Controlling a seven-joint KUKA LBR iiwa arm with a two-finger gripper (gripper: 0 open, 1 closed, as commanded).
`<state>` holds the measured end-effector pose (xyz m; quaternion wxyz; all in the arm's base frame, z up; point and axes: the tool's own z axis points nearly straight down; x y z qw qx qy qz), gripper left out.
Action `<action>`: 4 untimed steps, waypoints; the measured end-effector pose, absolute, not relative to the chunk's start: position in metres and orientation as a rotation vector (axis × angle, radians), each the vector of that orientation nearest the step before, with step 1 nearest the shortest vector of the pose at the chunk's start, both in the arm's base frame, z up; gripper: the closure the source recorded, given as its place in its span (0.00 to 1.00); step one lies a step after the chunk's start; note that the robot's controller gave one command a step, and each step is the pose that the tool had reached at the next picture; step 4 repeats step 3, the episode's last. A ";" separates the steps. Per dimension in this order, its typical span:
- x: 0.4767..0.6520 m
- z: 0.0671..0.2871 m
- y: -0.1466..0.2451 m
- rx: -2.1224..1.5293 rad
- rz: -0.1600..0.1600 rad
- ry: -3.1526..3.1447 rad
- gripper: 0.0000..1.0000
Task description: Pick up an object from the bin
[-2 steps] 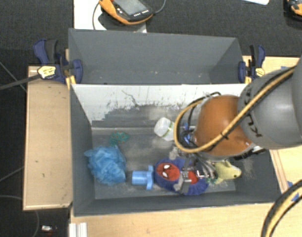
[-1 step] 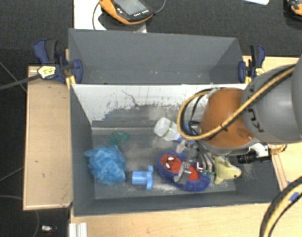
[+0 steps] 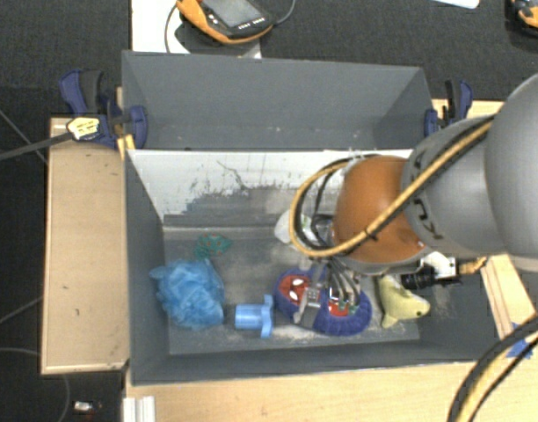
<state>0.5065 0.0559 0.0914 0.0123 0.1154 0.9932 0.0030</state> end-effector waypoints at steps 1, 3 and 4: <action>0.496 0.076 0.048 0.184 0.021 3.095 1.00; 0.506 0.132 0.049 0.177 0.015 3.106 1.00; 0.506 0.132 0.049 0.177 0.015 3.106 1.00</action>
Offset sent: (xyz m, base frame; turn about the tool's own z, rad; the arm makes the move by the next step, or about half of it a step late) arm 0.0000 0.0000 0.0000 0.0000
